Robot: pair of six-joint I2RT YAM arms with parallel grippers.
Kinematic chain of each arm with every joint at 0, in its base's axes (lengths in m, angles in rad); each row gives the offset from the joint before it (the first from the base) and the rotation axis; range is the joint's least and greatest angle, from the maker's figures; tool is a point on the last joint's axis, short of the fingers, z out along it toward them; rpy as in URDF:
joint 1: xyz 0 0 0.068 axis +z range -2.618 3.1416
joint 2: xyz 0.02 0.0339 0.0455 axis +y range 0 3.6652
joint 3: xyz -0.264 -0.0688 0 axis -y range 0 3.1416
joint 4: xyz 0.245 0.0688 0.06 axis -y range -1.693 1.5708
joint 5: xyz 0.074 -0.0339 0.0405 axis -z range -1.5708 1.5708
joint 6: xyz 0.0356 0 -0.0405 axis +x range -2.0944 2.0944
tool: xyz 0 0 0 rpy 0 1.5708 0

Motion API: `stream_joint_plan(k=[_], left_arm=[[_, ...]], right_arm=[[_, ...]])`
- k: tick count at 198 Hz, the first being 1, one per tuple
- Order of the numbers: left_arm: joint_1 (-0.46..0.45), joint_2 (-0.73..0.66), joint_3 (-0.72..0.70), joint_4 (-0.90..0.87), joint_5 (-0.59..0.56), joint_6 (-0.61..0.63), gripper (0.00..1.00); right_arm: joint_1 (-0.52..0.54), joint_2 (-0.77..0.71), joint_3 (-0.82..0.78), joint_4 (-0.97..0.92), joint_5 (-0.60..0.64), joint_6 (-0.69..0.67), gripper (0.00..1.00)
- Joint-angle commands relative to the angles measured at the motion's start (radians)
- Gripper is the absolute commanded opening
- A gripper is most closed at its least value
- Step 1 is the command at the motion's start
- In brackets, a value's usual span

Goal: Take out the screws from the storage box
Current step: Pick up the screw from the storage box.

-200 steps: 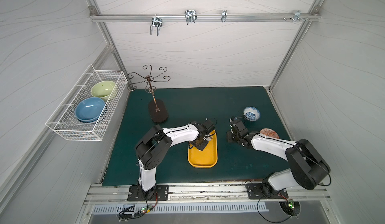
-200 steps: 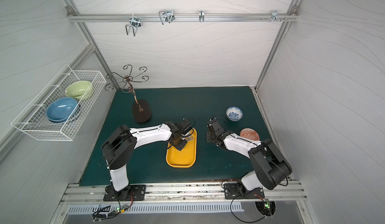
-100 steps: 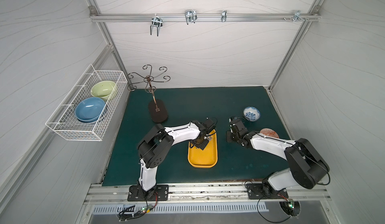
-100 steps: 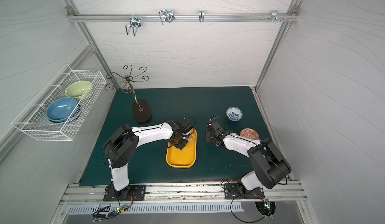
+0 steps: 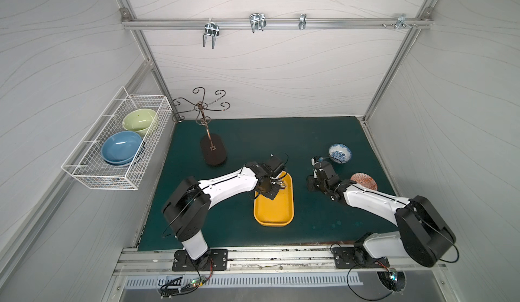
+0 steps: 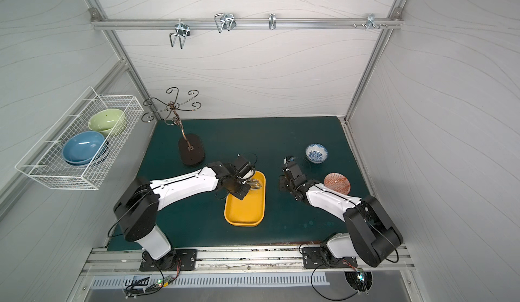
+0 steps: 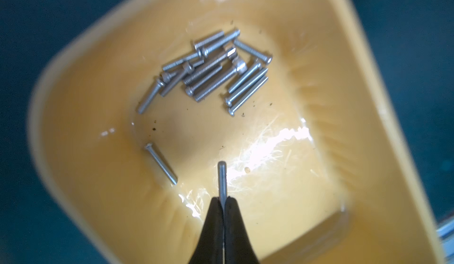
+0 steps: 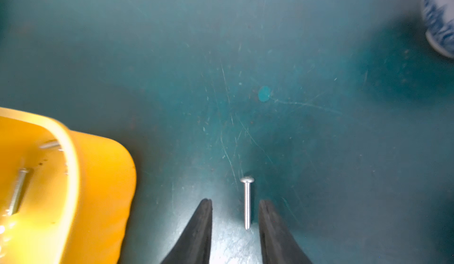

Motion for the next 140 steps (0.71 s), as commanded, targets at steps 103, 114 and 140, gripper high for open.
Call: stream_joint_plan(k=[103, 114, 140], left_arm=[[0.083, -0.507, -0.274, 0.014, -0.314, -0.399, 0.0], [0.139, -0.526, -0.309, 0.022, -0.27, -0.425, 0.0], [0.339, -0.568, -0.415, 0.043, -0.125, -0.483, 0.0]], right_arm=[[0.342, -0.013, 0.227, -0.248, 0.269, 0.035, 0.37], [0.378, -0.009, 0.244, -0.256, 0.28, 0.034, 0.37], [0.436, 0.026, 0.259, -0.242, 0.249, 0.043, 0.38]])
